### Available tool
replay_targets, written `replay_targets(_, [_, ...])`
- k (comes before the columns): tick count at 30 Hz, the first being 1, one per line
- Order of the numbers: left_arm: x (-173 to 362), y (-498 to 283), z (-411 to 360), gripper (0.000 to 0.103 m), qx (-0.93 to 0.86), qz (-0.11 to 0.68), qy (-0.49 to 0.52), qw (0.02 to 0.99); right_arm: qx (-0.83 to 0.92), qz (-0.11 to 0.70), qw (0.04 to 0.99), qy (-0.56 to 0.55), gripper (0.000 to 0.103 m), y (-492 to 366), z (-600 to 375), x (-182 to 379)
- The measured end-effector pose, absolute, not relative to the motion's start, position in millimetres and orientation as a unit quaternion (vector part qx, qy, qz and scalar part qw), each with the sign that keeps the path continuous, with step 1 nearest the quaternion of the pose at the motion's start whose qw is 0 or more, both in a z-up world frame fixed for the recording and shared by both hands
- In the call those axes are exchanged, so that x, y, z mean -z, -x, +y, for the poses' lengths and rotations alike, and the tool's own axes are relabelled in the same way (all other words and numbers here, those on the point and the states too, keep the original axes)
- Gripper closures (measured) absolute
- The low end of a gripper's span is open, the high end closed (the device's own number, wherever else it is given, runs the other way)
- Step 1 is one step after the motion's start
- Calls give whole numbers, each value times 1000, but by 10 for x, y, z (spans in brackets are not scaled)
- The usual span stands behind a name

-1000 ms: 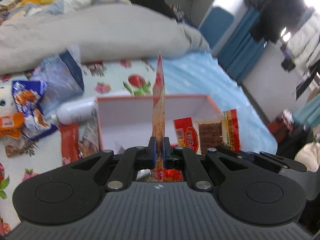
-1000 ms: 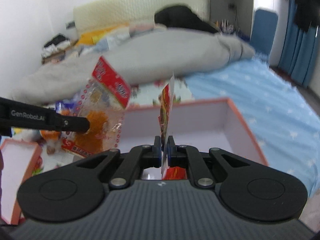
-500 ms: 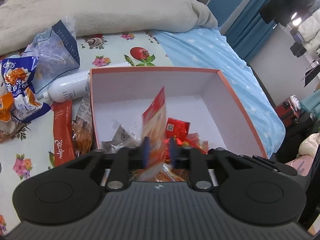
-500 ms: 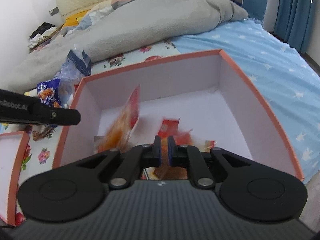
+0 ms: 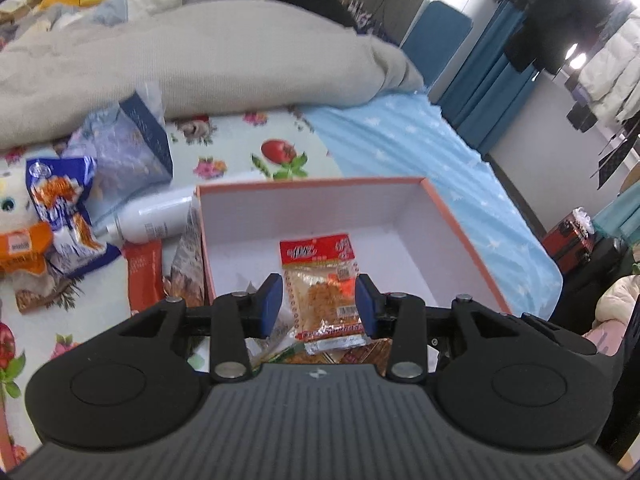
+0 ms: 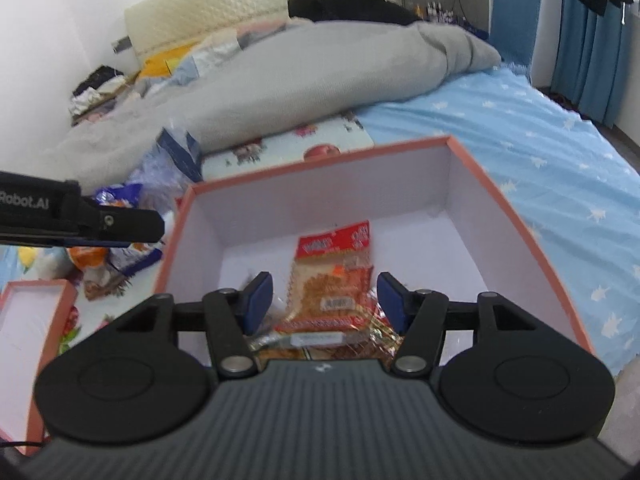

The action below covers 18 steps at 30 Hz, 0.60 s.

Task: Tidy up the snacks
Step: 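Move both tools back from the box toward the snack pile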

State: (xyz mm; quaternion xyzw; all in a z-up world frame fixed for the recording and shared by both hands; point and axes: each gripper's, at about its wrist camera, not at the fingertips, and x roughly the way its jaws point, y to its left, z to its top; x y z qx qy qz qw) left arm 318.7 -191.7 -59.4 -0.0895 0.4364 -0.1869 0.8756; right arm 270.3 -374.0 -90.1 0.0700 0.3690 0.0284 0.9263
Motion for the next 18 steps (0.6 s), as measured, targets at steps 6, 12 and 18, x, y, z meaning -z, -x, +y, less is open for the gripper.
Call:
replay_targets(6, [314, -2955, -1711, 57, 188, 409, 100, 887, -35, 337, 938, -69, 43, -2545, -3591, 625])
replay_targets(12, [87, -2692, -1442, 53, 183, 382, 107, 900, -47, 302, 950, -62, 43, -2349, -3403, 370])
replay_targets(18, [-33, -2400, -1176, 51, 176, 363, 108, 909, -60, 278, 957, -59, 43, -2138, -3186, 233])
